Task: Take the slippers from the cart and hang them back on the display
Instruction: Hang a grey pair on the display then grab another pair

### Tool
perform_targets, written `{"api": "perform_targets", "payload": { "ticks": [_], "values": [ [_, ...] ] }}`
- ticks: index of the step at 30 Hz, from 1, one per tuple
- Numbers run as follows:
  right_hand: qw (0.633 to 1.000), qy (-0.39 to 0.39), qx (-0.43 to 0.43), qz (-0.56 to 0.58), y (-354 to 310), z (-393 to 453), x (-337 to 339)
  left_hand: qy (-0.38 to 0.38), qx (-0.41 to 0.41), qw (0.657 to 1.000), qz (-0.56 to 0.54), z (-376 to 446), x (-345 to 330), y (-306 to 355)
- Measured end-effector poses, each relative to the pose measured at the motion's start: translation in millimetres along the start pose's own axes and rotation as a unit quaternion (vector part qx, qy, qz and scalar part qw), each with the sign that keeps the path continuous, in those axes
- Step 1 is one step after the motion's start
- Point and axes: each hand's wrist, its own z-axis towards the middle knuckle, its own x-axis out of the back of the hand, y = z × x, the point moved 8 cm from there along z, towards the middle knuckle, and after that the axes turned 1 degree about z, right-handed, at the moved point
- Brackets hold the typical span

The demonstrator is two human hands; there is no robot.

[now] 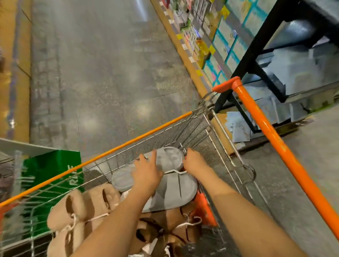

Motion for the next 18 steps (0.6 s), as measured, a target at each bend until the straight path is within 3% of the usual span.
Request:
{"api": "perform_targets", "payload": {
  "ticks": [3, 7, 13, 18],
  "values": [
    [0.999, -0.041, -0.026, -0.008, 8, 9, -19, -0.057, -0.006, 0.998, 0.01, 6, -26, 4],
    [0.997, -0.04, -0.044, -0.044, 21, 15, -40, -0.105, -0.002, 0.994, 0.004, 6, -50, 10],
    [0.997, 0.025, -0.045, -0.055, 35, 17, -38, -0.081, -0.011, 0.996, 0.042, -1, -48, 11],
    [0.999, 0.028, 0.001, -0.027, 25, 2, -31, -0.051, -0.01, 0.998, 0.046, -9, -43, 17]
  ]
}}
